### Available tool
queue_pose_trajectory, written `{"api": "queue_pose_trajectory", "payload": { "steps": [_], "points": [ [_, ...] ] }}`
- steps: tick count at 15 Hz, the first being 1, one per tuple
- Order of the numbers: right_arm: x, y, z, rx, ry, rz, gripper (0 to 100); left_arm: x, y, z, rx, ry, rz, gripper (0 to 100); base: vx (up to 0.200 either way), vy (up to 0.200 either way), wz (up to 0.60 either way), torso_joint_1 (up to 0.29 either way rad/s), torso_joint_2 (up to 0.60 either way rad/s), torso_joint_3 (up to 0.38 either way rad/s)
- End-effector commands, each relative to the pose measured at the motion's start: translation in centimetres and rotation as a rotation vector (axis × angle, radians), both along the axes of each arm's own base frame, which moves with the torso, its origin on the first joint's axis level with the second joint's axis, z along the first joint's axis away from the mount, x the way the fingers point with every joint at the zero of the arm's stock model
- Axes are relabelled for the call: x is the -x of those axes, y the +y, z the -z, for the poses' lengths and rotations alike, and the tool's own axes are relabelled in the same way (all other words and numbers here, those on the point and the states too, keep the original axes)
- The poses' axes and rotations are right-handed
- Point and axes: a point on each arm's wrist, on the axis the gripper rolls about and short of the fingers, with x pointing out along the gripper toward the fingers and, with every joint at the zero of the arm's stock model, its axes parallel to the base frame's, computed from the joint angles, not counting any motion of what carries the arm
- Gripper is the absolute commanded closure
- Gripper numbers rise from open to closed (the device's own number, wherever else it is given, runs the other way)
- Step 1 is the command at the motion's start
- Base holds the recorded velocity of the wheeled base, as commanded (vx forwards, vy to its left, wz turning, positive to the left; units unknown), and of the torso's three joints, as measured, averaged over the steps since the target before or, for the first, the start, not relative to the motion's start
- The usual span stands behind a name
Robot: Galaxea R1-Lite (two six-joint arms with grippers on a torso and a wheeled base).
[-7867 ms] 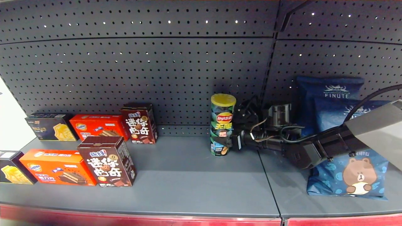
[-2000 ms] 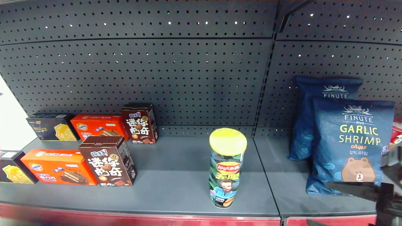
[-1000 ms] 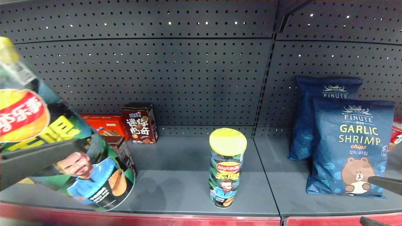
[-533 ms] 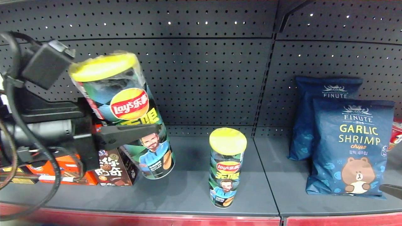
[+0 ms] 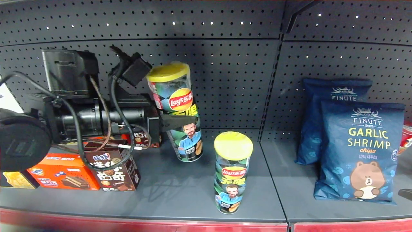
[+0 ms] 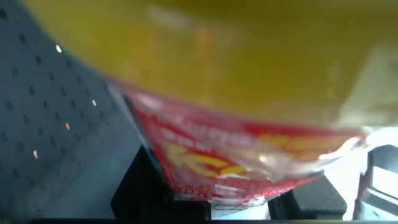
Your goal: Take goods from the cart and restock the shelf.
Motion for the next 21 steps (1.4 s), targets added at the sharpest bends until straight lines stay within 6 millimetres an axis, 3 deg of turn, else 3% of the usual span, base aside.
{"api": "queue_pose_trajectory", "payload": {
  "steps": [1, 5, 10, 14, 18, 21],
  "points": [
    [0.1, -0.1, 0.0, -0.006, -0.005, -0.001, 0, -3.5, -1.2, 1.9, -0.015, 0.042, 0.001, 100, 0.0, 0.0, 0.0, 0.0, 0.0, 0.0],
    [0.1, -0.1, 0.0, -0.006, -0.003, 0.0, 0, -6.5, -1.1, 3.9, -0.039, 0.053, 0.011, 100, 0.0, 0.0, 0.0, 0.0, 0.0, 0.0],
    [0.1, -0.1, -0.2, -0.011, -0.009, 0.001, 0, -7.8, -1.5, 5.5, -0.09, 0.086, 0.037, 100, 0.0, 0.0, 0.0, 0.0, 0.0, 0.0],
    [0.1, -0.1, -0.1, -0.006, -0.007, 0.002, 0, -8.6, -2.5, 6.3, -0.107, 0.08, 0.061, 100, 0.0, 0.0, 0.0, 0.0, 0.0, 0.0],
    [0.1, -0.1, 0.2, -0.003, -0.001, 0.001, 0, -10.8, -4.0, 6.6, -0.094, 0.048, 0.09, 100, 0.0, 0.0, 0.0, 0.0, 0.0, 0.0],
    [0.2, -0.2, 0.4, -0.002, 0.0, 0.001, 0, -11.1, -4.9, 7.4, -0.095, 0.06, 0.116, 100, 0.0, 0.0, 0.0, 0.0, 0.0, 0.0]
  ]
}}
